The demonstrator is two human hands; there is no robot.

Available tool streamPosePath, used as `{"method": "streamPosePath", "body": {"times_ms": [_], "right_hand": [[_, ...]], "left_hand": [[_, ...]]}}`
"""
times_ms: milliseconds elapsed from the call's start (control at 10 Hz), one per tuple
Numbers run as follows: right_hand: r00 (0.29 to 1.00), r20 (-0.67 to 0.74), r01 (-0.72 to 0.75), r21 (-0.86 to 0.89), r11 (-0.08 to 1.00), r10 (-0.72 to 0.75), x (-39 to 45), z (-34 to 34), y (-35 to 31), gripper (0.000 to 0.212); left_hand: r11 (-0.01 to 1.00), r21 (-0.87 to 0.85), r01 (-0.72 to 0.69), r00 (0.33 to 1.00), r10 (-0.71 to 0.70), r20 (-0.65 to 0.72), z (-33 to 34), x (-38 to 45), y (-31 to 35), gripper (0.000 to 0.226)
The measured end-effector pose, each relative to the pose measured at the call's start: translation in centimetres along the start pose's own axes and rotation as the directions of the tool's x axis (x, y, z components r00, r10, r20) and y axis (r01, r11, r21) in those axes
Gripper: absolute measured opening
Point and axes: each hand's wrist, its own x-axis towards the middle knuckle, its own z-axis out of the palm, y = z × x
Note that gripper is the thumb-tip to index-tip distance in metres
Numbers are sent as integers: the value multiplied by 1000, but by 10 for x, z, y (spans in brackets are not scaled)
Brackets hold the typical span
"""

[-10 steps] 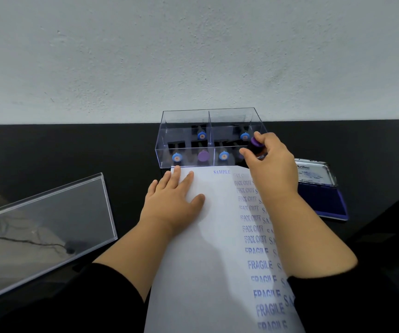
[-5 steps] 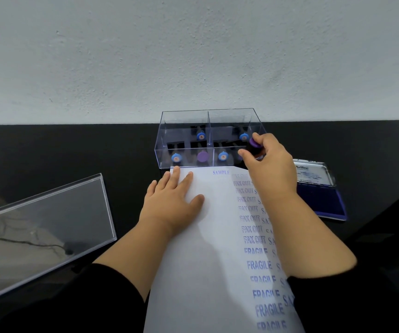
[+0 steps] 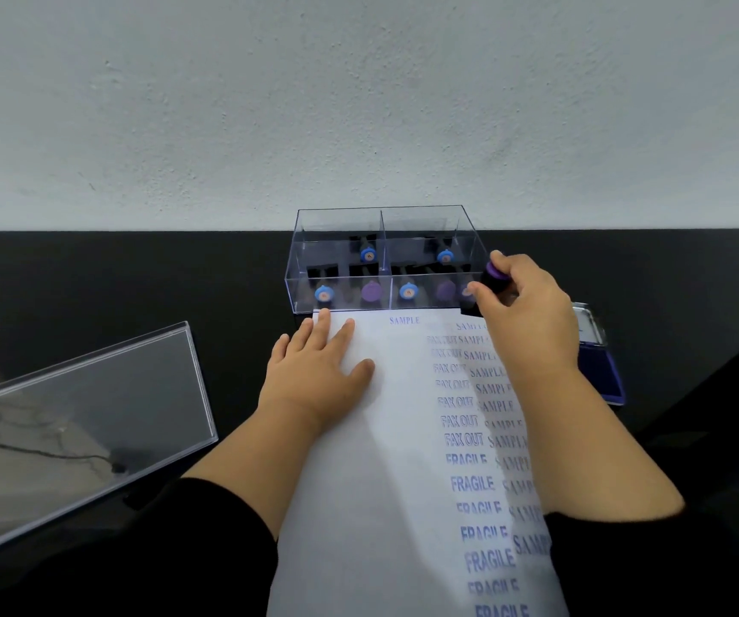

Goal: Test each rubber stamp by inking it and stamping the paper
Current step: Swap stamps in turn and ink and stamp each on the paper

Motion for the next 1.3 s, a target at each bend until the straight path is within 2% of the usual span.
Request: {"method": "streamPosePath", "body": {"times_ms": [400, 1000, 1300], "right_hand": [[989, -105, -118, -174, 978, 101, -28, -36, 26, 39], [981, -104, -182, -216, 959, 162, -34, -33, 32, 30], [984, -114, -162, -236, 958, 138, -35, -31, 33, 32]], "left_hand": [[1000, 4, -3, 1000, 3, -1, 1, 0, -1, 61], [1000, 17, -7, 1000, 7, -7, 1, 0, 0, 61], [1000, 9, -5, 1000, 5, 0, 2, 0, 0, 61]]}}
